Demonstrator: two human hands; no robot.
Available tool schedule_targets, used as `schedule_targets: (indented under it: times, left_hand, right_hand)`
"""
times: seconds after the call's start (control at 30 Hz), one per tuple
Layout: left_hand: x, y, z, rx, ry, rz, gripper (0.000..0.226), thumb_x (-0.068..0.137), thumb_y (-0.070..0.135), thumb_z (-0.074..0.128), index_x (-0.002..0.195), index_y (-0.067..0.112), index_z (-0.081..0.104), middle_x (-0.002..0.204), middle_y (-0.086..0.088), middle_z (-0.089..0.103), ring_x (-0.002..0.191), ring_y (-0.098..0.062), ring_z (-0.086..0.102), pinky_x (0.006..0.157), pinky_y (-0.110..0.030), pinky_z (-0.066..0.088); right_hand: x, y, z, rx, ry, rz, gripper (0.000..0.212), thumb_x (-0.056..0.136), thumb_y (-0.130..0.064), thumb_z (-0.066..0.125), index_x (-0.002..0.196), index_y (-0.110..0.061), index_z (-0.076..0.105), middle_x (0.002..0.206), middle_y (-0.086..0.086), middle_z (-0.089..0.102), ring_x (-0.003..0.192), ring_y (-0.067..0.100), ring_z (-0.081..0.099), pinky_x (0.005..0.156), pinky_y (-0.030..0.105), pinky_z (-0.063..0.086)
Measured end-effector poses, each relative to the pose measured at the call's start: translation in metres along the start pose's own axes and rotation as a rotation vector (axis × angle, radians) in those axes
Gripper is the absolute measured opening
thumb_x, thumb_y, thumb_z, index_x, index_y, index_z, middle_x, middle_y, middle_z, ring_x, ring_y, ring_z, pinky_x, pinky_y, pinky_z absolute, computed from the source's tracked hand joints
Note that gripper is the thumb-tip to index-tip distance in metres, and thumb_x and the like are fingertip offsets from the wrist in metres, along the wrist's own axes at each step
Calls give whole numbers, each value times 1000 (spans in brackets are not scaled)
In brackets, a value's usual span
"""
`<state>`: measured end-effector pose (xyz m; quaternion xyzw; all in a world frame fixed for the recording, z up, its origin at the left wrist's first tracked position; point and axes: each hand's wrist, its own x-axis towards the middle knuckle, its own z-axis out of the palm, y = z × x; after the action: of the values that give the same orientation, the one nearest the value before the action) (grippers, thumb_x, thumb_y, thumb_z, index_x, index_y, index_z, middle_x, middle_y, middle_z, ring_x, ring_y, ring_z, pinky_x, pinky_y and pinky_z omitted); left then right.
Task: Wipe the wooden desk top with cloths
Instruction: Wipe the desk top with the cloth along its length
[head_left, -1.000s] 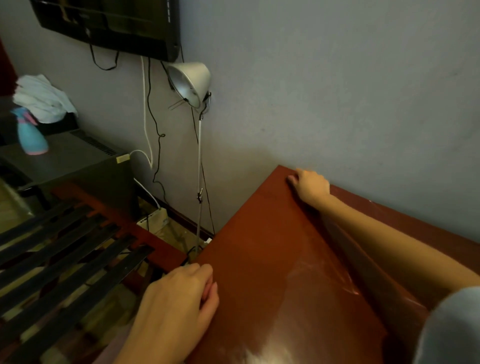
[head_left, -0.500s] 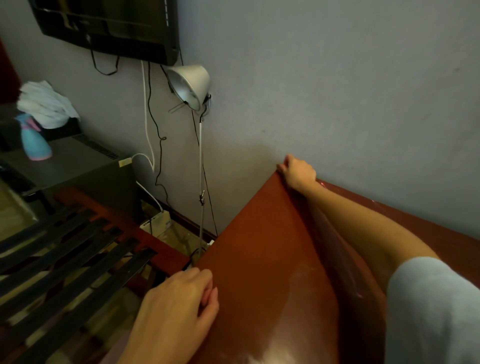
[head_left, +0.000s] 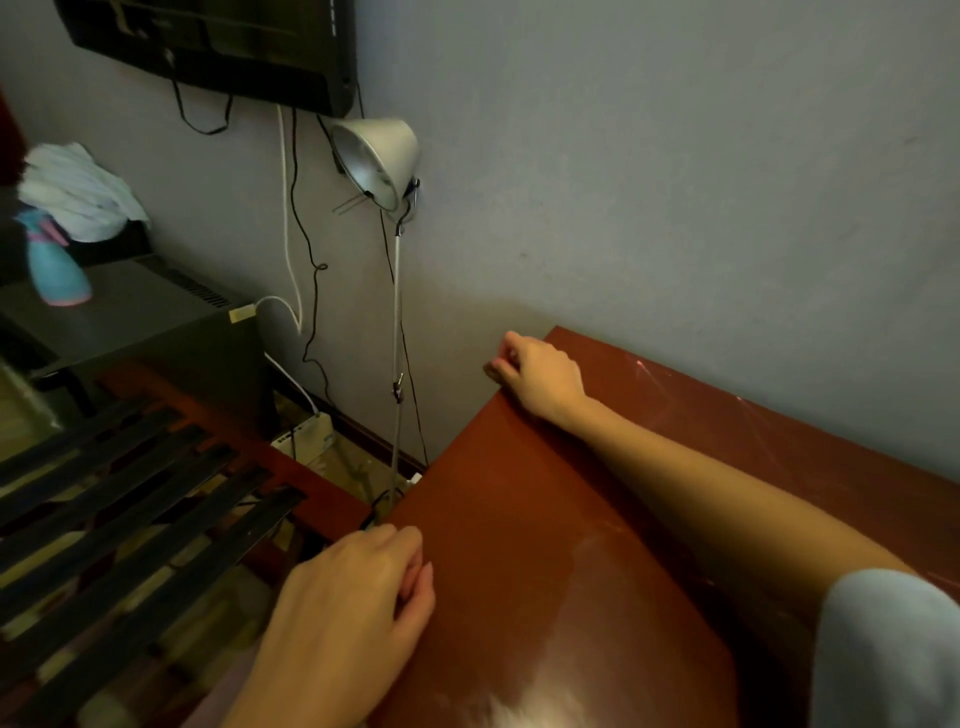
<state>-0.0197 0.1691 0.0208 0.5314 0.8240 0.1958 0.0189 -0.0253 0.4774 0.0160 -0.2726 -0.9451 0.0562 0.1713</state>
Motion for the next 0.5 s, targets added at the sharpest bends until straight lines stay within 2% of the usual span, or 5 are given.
schedule_targets:
  times: [0.13,0.3,0.4,0.5]
  left_hand:
    - [0,4,0,-45,77,13,26,94,43,41,73,27,40,76,11,47,72,-3,47,57,-17,39]
    - [0,5,-1,-13,10,-32,26,95,45,37,77,27,41,80,12,47,77,-1,47,67,-19,44]
    - [2,6,-1,-10,55,-14,27,92,43,46,70,28,41,72,12,47,68,-1,47,58,-19,43]
    - [1,6,-1,-7,27,-25,26,94,44,40,74,27,42,77,11,49,73,-3,49,66,-20,47]
  right_hand:
    - [42,36,-1,-24,30,227,28,94,-40,51,102,-14,55,109,15,64,98,36,60,72,37,44]
    - [32,86,-15,-72,83,397,30,96,-41,47,107,-13,54,110,17,64,99,38,60,70,36,41]
    - [1,85,-22,-113,62,338,31,97,-41,45,109,-13,52,111,17,62,98,37,59,72,38,42]
    - [-35,58,-25,-121,42,168,30,96,-44,44,110,-18,49,111,10,59,100,34,59,79,41,45]
